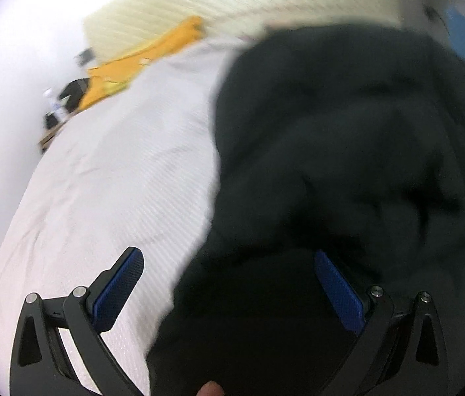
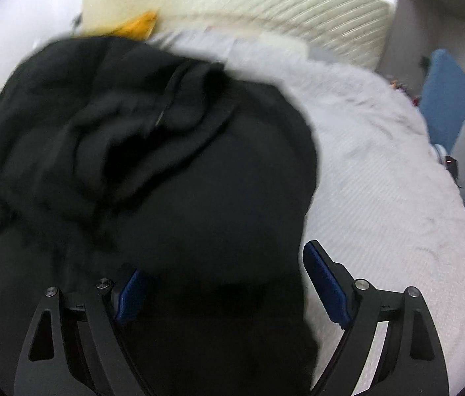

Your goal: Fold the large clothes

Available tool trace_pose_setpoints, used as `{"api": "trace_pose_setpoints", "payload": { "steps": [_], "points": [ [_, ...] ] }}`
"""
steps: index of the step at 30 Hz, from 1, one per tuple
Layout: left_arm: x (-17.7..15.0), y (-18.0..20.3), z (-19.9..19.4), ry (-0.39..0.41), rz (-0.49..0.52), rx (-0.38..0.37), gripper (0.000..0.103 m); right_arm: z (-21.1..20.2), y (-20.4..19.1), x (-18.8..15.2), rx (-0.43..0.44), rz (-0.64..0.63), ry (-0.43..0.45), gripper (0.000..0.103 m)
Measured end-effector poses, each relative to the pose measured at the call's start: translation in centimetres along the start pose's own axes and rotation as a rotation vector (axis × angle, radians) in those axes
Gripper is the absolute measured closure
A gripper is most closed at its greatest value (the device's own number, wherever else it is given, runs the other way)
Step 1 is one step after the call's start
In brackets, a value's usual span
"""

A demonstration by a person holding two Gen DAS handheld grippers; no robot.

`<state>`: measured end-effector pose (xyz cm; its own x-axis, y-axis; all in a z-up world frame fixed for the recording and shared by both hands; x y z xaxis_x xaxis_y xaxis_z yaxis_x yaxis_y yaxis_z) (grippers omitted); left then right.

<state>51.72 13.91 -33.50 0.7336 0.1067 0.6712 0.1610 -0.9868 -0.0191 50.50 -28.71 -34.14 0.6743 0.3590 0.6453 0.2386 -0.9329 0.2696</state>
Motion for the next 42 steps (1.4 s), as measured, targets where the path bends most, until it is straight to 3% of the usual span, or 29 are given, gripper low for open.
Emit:
{"api": "trace_pose_setpoints", "payload": {
  "steps": [5,9,15,21,36,39,42],
  "points": [
    [2.0,-2.9,0.9,0.04,-0.192,-0.019,0.0,-1.5,2.1,0.8,-0.037,0.072,0.101,0.016],
    [2.3,-4.2,2.2,0.034,-0.229,0.005,0.0,-0.5,3.6,0.6,-0.017,0.147,0.099,0.016],
    [2.6,-5.1,1.8,-0.003,-0.239,-0.037,0.001,-0.3,3.8,-0.8,0.022,0.211,0.05,0.016],
    [3.4,-5.5,-4.5,0.052,-0.197,-0.108,0.001,-5.5,2.8,-0.1,0.062,0.188,0.079,0.016],
    [6.0,-7.6,-28.3,0.287,-0.21,-0.254,0.0,-28.1,3.2,4.3,0.021,0.168,0.418,0.015],
    [4.5,-8.7,-32.2,0.301,-0.199,-0.287,0.0,-30.8,2.7,3.7,0.034,0.163,0.421,0.015],
    [2.2,-10.1,-34.5,0.265,-0.201,-0.329,0.0,-32.1,1.9,2.0,0.087,0.164,0.383,0.015]
  ]
}}
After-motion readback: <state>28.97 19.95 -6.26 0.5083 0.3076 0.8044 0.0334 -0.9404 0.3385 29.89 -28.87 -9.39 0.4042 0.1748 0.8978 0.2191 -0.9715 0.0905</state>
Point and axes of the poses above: each gripper's, at about its wrist camera, not at the fingertips, and z roughly the way its jaws point, y to its right, x to its top, the point moved 2 cm from there along z, roughly the way its jaws point, and after that the axes turned 15 degrees about -z, right-handed, at the moved point
